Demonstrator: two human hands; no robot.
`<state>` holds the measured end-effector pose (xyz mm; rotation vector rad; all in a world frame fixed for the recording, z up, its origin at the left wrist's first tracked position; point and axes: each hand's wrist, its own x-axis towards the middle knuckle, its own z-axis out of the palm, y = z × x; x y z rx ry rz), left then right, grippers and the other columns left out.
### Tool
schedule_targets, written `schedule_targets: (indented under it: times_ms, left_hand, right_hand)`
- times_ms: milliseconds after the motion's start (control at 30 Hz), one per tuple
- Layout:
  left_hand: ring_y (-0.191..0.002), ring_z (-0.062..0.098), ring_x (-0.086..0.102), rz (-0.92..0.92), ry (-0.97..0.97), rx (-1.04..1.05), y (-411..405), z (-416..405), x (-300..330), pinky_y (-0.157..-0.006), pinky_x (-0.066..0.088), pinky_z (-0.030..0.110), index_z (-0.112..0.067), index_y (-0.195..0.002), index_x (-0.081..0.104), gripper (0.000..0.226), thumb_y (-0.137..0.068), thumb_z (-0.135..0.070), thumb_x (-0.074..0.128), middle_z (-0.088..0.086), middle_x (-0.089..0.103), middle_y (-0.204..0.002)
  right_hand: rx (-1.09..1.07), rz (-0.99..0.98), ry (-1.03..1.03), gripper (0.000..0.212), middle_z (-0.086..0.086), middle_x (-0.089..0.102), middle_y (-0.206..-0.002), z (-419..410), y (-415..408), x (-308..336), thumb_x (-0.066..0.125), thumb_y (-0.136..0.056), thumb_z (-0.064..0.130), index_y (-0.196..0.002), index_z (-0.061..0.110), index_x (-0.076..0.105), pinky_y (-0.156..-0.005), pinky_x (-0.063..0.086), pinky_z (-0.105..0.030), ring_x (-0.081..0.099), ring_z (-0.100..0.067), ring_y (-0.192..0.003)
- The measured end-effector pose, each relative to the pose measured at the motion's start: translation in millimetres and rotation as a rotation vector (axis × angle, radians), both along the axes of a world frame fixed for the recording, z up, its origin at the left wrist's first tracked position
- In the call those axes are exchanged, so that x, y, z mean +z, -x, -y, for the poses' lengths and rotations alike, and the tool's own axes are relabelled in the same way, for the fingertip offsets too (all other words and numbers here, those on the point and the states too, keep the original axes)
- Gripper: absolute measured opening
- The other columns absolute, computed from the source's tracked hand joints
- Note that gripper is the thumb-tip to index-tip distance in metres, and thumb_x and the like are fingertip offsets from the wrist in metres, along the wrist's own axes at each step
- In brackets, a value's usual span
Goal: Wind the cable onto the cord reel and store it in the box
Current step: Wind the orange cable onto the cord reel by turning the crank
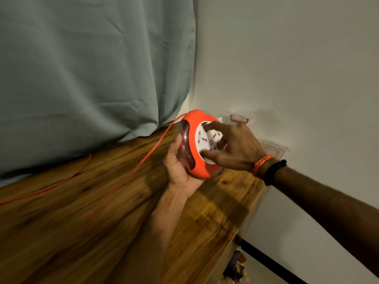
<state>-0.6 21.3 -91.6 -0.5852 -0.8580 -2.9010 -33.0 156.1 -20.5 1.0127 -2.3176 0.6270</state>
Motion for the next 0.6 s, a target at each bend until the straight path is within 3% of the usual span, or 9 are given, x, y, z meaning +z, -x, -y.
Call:
schedule_targets:
  times_ms: [67, 133, 167, 233, 333, 400, 467, 533, 600]
  left_hand:
    - [-0.133, 0.04, 0.05, -0.02, 0.025, 0.044, -1.4, -2.0, 3.8, -0.116, 0.033, 0.059, -0.008, -0.141, 0.056, 0.086, -0.068, -0.045, 0.081, 0.022, 0.055, -0.143]
    - [-0.131, 0.04, 0.052, -0.017, 0.037, 0.074, -3.2, -4.4, 5.6, -0.115, 0.034, 0.058, -0.006, -0.137, 0.059, 0.085, -0.063, -0.042, 0.085, 0.023, 0.057, -0.14]
    - [-0.13, 0.04, 0.053, -0.015, 0.034, 0.079, -4.4, -5.5, 5.4, -0.115, 0.035, 0.058, -0.005, -0.135, 0.06, 0.085, -0.062, -0.041, 0.085, 0.023, 0.058, -0.138]
    - [-0.133, 0.042, 0.05, -0.003, 0.035, 0.073, -4.4, -5.8, 4.4, -0.116, 0.032, 0.06, -0.005, -0.137, 0.059, 0.086, -0.064, -0.041, 0.084, 0.025, 0.055, -0.141]
    - [-0.142, 0.045, 0.039, 0.023, 0.046, 0.07, -4.6, -5.3, 3.9, -0.117, 0.028, 0.062, -0.003, -0.148, 0.046, 0.099, -0.065, -0.044, 0.081, 0.027, 0.043, -0.152]
    - [-0.143, 0.044, 0.038, 0.016, 0.037, 0.073, -5.1, -4.4, 3.9, -0.119, 0.025, 0.061, -0.004, -0.15, 0.043, 0.101, -0.065, -0.044, 0.08, 0.026, 0.041, -0.154]
    - [-0.142, 0.043, 0.04, 0.034, 0.043, 0.089, -4.9, -2.8, 4.0, -0.12, 0.024, 0.061, -0.006, -0.149, 0.046, 0.1, -0.064, -0.045, 0.082, 0.025, 0.045, -0.152]
    - [-0.14, 0.043, 0.043, 0.059, 0.057, 0.102, -5.1, -1.3, 3.3, -0.118, 0.026, 0.062, -0.009, -0.147, 0.049, 0.096, -0.065, -0.047, 0.08, 0.023, 0.049, -0.15]
    - [-0.14, 0.042, 0.044, 0.064, 0.065, 0.098, -5.0, 0.5, 1.5, -0.117, 0.029, 0.061, -0.011, -0.148, 0.049, 0.089, -0.071, -0.05, 0.073, 0.022, 0.049, -0.15]
  right_hand:
    - [-0.092, 0.521, 0.424, 0.052, 0.003, 0.072, -0.081, 11.3, -6.6, 0.1, 0.076, -0.07, 0.05, -0.108, 0.015, 0.071, -0.06, 0.054, -0.029, 0.067, -0.018, -0.067]
    - [-0.061, 1.084, 0.741, 0.039, 0.0, 0.062, -0.054, 15.6, -5.3, 1.0, 0.075, -0.075, 0.044, -0.094, 0.01, 0.067, -0.034, 0.034, -0.019, 0.062, -0.019, -0.048]
    - [-0.022, 1.211, 0.794, 0.033, 0.002, 0.054, -0.043, 15.3, -4.7, 0.8, 0.073, -0.078, 0.041, -0.092, 0.013, 0.064, -0.032, 0.027, -0.015, 0.062, -0.019, -0.046]
    - [0.044, 1.271, 0.792, 0.028, 0.007, 0.049, -0.037, 13.7, -0.7, -2.1, 0.069, -0.084, 0.038, -0.099, 0.017, 0.061, -0.032, 0.024, -0.014, 0.064, -0.024, -0.06]
    - [0.107, 1.26, 0.75, 0.028, 0.005, 0.052, -0.048, 8.5, 2.3, -4.0, 0.061, -0.091, 0.032, -0.112, 0.013, 0.061, -0.033, 0.025, -0.014, 0.052, -0.027, -0.079]
    - [0.041, 1.132, 0.622, 0.036, 0.0, 0.064, -0.058, 4.1, -0.2, -0.1, 0.06, -0.091, 0.035, -0.103, 0.001, 0.063, -0.035, 0.027, -0.015, 0.056, -0.022, -0.062]
    - [-0.097, 0.839, 0.428, 0.039, -0.002, 0.075, -0.062, 0.0, -2.8, 5.1, 0.063, -0.085, 0.047, -0.084, 0.008, 0.069, -0.04, 0.04, -0.018, 0.058, -0.005, -0.04]
    - [-0.165, 0.485, 0.258, 0.038, 0.0, 0.077, -0.068, -6.1, -5.8, 7.5, 0.066, -0.081, 0.054, -0.091, 0.017, 0.071, -0.062, 0.055, -0.026, 0.068, -0.001, -0.058]
    - [-0.141, 0.225, 0.138, 0.044, 0.0, 0.078, -0.078, -11.3, -8.7, 9.0, 0.069, -0.078, 0.054, -0.105, 0.02, 0.069, -0.078, 0.057, -0.032, 0.073, -0.013, -0.078]
